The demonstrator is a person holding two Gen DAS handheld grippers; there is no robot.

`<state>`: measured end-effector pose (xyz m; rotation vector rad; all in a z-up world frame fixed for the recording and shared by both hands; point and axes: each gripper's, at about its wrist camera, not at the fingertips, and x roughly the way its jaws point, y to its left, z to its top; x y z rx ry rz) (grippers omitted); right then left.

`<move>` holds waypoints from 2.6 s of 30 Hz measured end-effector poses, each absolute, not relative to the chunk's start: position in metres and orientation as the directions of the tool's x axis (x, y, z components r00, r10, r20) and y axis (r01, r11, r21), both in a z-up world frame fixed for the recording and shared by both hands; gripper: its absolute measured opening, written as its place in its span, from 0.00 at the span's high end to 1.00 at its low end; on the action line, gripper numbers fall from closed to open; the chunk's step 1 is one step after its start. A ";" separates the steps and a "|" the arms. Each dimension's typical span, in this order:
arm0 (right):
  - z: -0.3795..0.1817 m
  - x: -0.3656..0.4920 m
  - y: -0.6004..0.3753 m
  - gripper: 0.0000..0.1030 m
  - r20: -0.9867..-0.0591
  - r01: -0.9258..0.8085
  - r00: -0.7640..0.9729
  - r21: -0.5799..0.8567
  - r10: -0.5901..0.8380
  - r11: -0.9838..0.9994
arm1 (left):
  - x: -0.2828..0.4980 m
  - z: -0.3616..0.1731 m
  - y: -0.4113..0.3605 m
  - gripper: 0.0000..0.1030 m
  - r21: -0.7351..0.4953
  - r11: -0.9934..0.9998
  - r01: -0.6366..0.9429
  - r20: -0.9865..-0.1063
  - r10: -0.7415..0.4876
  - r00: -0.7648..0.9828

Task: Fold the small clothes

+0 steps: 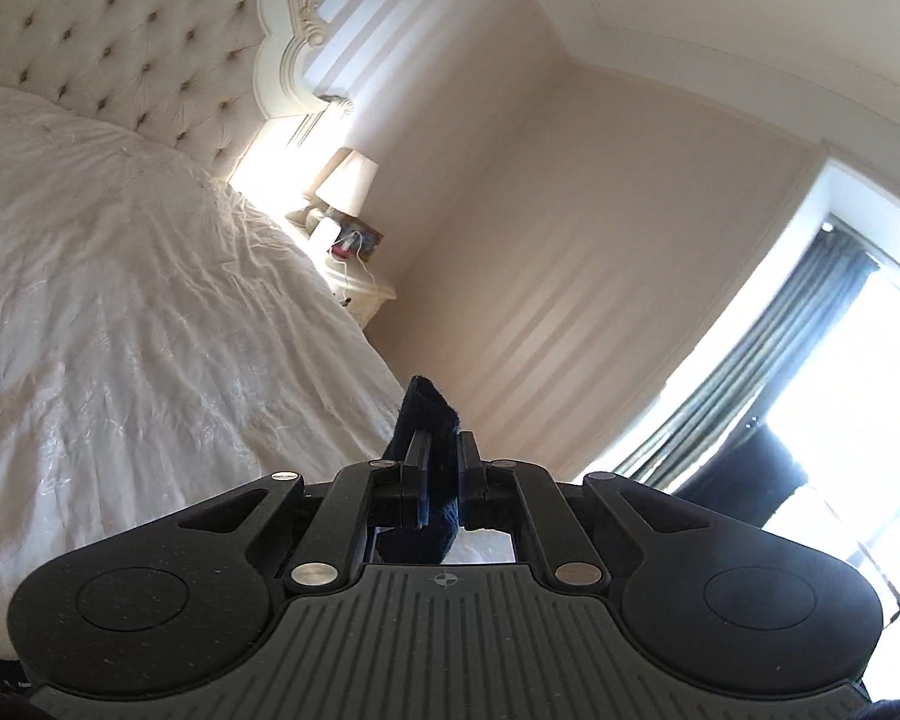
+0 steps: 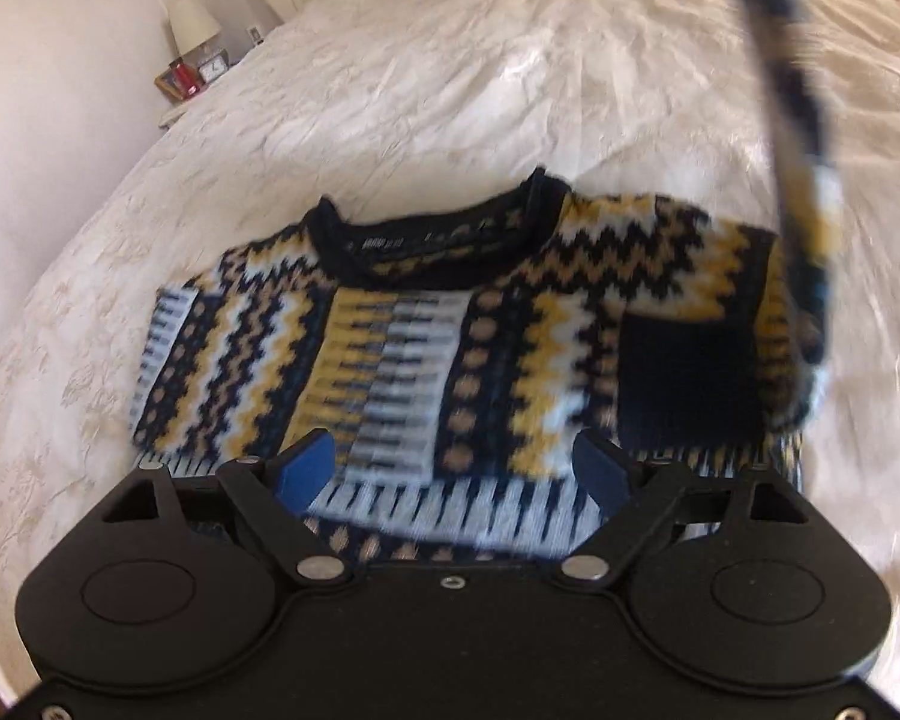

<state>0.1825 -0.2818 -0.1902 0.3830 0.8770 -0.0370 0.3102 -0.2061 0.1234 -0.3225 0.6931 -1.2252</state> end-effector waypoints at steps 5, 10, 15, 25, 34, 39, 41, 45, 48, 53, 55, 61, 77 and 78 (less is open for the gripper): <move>-0.212 0.197 -0.321 0.15 -0.824 0.347 0.567 0.222 -0.015 0.911 | 0.320 0.102 -0.177 0.94 -0.599 0.373 0.708 -0.339 -0.920 0.198; -0.225 0.186 -0.346 0.14 -0.855 0.385 0.518 0.188 -0.042 0.903 | 0.341 0.064 -0.124 0.94 -0.606 0.511 0.610 -0.434 -0.855 0.284; -0.210 0.175 -0.342 0.14 -0.850 0.330 0.526 0.196 -0.007 0.923 | 0.353 0.001 -0.082 0.93 -0.517 0.705 0.485 -0.611 -0.701 0.368; -0.163 0.186 -0.335 0.14 -0.797 0.241 0.603 0.179 -0.003 0.954 | 0.330 -0.116 -0.058 0.93 -0.347 0.875 0.338 -0.843 -0.449 0.296; -0.207 0.245 -0.330 0.41 -0.857 0.186 0.502 -0.025 -0.117 0.982 | 0.311 -0.131 -0.054 0.92 -0.347 0.861 0.371 -0.852 -0.455 0.260; -0.198 0.237 -0.347 0.83 -0.845 0.252 0.516 -0.009 -0.143 0.968 | 0.314 -0.133 -0.045 0.92 -0.340 0.870 0.357 -0.851 -0.446 0.277; -0.185 0.226 -0.360 0.85 -0.829 0.289 0.547 0.053 -0.119 0.956 | 0.315 -0.134 -0.039 0.92 -0.344 0.872 0.347 -0.851 -0.446 0.277; -0.148 0.205 -0.369 0.87 -0.786 0.307 0.607 0.097 -0.116 0.947 | 0.314 -0.137 -0.030 0.92 -0.362 0.870 0.336 -0.847 -0.457 0.271; -0.109 0.194 -0.359 0.87 -0.729 0.277 0.680 0.156 -0.078 0.948 | 0.315 -0.141 -0.021 0.92 -0.382 0.865 0.324 -0.841 -0.471 0.266; -0.053 0.202 -0.308 0.87 -0.627 0.140 0.776 0.271 0.064 0.952 | 0.316 -0.143 -0.002 0.92 -0.395 0.873 0.284 -0.836 -0.470 0.282; -0.050 0.214 -0.281 0.87 -0.610 0.072 0.781 0.303 0.135 0.950 | 0.316 -0.143 0.009 0.92 -0.391 0.881 0.266 -0.838 -0.460 0.293; -0.108 0.261 -0.187 0.87 -0.685 -0.098 0.671 0.299 0.285 0.949 | 0.319 -0.145 0.046 0.91 -0.354 0.912 0.206 -0.856 -0.405 0.321; -0.159 0.242 -0.198 0.36 -0.780 -0.112 0.533 0.318 0.327 0.941 | 0.343 -0.156 0.042 0.58 -0.413 0.893 0.181 -0.830 -0.451 0.329; -0.160 0.239 -0.207 0.36 -0.785 -0.085 0.535 0.318 0.312 0.944 | 0.346 -0.159 0.037 0.57 -0.425 0.888 0.177 -0.831 -0.460 0.311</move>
